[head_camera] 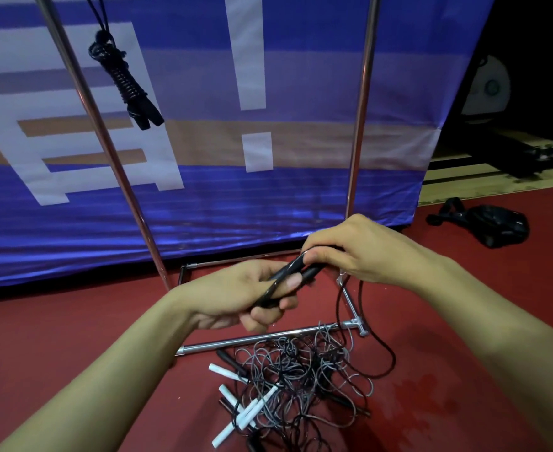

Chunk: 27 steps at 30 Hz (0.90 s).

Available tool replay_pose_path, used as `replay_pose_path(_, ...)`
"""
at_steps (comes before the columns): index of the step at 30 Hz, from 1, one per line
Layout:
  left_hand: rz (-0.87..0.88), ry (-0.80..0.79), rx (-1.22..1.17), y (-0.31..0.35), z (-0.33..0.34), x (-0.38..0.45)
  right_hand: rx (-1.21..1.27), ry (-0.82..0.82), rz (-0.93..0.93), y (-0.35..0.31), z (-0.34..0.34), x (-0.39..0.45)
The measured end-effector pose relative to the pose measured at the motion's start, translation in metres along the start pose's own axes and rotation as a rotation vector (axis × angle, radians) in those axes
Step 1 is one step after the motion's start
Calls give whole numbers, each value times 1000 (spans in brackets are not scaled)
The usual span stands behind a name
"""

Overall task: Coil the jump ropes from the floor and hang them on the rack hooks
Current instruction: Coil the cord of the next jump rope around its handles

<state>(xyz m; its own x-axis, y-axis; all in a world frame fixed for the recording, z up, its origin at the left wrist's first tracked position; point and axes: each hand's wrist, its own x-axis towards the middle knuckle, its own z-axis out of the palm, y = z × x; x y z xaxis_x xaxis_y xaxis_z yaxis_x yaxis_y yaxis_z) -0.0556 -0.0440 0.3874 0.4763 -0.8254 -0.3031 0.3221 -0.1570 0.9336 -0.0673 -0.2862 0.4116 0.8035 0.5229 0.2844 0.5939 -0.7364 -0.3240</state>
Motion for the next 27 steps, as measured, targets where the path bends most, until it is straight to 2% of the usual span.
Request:
replay_pose_path(5, 39, -56, -163, 8, -8, -6, -34, 181, -43, 2, 7, -3)
replay_pose_path(7, 48, -36, -118, 11, -7, -7, -48, 205, -52, 3, 6, -4)
replay_pose_path(10, 82, 40, 278, 12, -2, -11, -69, 168, -43, 4, 5, -6)
replay_pose_path(13, -3, 141, 638, 12, 4, -12, -55, 54, -31, 1, 3, -9)
replay_pose_path(15, -18, 160, 754, 12, 7, -13, 25, -52, 21, -1, -4, -10)
replay_pose_path(18, 25, 78, 742, 15, 12, -14, 202, -161, 88, 5, -10, -10)
replay_pose_path(23, 158, -61, 682, 19, 27, -15, 995, -172, 215, 26, -1, -20)
replay_pose_path(25, 208, -33, 638, 20, 31, -13, 1014, -225, 234, 28, 10, -20)
replay_pose_path(27, 277, 117, 598, 19, 27, -10, 969, -227, 296, 25, 22, -19)
